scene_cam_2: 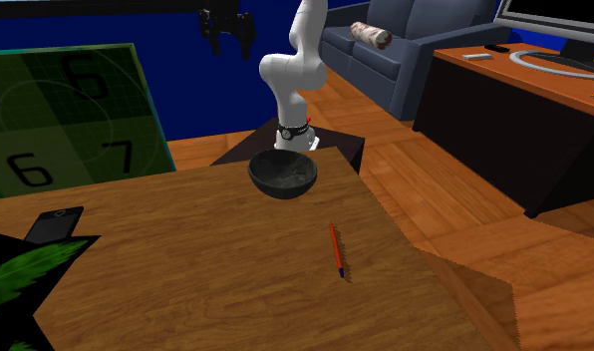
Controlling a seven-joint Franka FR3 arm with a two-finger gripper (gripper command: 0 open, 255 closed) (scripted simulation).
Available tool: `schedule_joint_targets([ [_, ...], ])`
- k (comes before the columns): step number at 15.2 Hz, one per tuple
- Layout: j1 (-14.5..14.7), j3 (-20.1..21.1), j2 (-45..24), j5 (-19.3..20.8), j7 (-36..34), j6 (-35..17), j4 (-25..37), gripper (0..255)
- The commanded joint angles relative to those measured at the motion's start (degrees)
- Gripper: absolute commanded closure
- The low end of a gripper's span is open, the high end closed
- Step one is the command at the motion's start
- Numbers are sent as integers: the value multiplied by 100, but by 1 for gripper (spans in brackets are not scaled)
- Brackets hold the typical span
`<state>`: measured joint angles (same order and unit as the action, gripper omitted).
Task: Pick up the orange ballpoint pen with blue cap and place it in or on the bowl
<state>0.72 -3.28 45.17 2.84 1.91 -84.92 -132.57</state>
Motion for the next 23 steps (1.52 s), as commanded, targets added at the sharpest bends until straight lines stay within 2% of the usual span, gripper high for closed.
schedule_joint_targets([
  [1, 0, 0, 0, 0, 0, 0, 0, 0],
  [12, 561, 390, -1542, -624, -19, -1630, -2, 0],
  [23, 1057, 815, -3410, -1081, 83, -2876, 763, 0],
])
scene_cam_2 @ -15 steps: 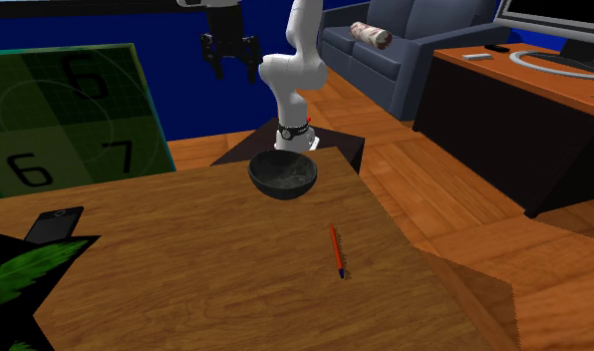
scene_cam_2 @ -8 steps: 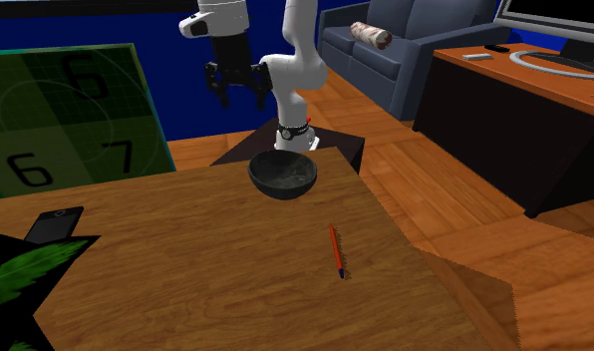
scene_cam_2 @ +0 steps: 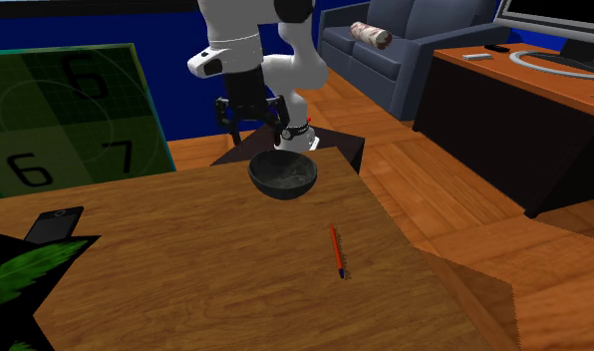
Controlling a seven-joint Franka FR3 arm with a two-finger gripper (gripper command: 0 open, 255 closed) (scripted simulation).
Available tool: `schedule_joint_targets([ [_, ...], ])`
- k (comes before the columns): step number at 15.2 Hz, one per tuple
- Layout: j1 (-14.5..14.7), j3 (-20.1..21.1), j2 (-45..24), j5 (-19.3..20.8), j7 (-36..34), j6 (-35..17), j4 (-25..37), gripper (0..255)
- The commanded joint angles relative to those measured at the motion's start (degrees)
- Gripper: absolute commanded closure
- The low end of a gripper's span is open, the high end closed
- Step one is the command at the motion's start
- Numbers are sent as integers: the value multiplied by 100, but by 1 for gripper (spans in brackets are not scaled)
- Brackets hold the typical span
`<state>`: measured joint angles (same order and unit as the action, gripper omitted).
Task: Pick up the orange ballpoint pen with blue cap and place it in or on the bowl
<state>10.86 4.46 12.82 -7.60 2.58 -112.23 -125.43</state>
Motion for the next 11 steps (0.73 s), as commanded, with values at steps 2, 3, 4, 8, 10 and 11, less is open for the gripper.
schedule_joint_targets([
  [2, 123, 120, -529, -90, 35, -314, 265, 0],
  [3, 163, 160, -707, -113, 43, -391, 381, 0],
  [4, 202, 200, -885, -132, 50, -463, 504, 0],
  [8, 359, 356, -1604, -175, 69, -704, 1048, 0],
  [10, 438, 432, -1967, -177, 71, -794, 1355, 0],
  [11, 479, 468, -2150, -173, 71, -832, 1518, 0],
])
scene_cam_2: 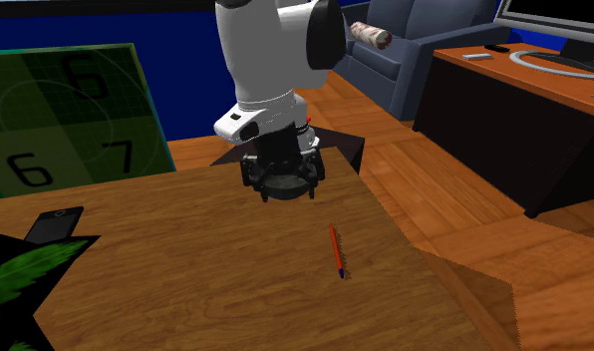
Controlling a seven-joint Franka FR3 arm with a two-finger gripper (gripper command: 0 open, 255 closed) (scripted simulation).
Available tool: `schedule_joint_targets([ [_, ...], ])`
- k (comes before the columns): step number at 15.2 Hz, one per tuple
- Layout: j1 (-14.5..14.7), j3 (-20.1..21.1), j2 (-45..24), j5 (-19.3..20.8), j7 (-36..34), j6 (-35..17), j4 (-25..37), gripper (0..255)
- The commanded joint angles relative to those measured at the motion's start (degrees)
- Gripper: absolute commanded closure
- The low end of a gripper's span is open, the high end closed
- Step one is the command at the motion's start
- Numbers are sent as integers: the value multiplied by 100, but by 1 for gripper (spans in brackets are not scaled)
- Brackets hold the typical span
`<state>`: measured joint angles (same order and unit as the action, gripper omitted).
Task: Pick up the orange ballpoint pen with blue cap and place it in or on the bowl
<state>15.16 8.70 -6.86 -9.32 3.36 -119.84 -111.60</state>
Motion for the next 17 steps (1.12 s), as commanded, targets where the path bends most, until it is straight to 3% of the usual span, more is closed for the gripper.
schedule_joint_targets([
  [1, 92, 79, -365, 6, -9, -103, 303, 0],
  [10, 550, 335, -2081, 186, -49, -137, 2142, 0],
  [17, 623, 335, -2330, 210, -60, -485, 2052, 0],
])
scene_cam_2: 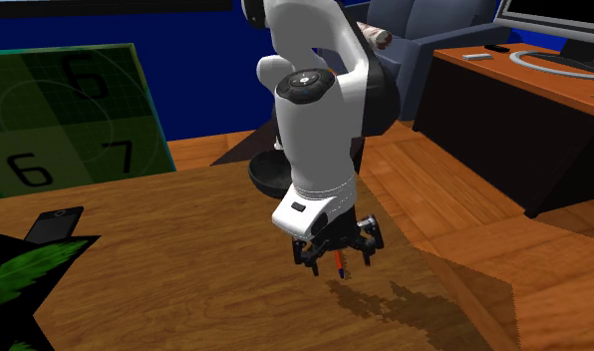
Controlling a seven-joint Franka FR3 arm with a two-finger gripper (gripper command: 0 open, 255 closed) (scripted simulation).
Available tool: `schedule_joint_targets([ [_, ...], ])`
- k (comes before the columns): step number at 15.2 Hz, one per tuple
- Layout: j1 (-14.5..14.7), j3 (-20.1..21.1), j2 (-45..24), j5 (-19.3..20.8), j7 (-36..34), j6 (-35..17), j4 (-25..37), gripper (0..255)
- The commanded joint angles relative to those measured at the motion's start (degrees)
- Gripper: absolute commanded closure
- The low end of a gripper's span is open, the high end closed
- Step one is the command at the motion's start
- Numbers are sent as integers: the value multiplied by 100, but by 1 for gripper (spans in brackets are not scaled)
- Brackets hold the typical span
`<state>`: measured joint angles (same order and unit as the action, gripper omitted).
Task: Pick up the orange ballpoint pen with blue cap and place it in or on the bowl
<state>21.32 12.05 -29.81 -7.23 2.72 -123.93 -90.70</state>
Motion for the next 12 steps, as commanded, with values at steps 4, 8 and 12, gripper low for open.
schedule_joint_targets([
  [4, 24, -1, -98, 7, 2, -166, -63, 0],
  [8, 24, -1, -98, 7, 2, -166, -63, 0],
  [12, 25, -1, -98, 8, 0, -160, -57, 255],
])
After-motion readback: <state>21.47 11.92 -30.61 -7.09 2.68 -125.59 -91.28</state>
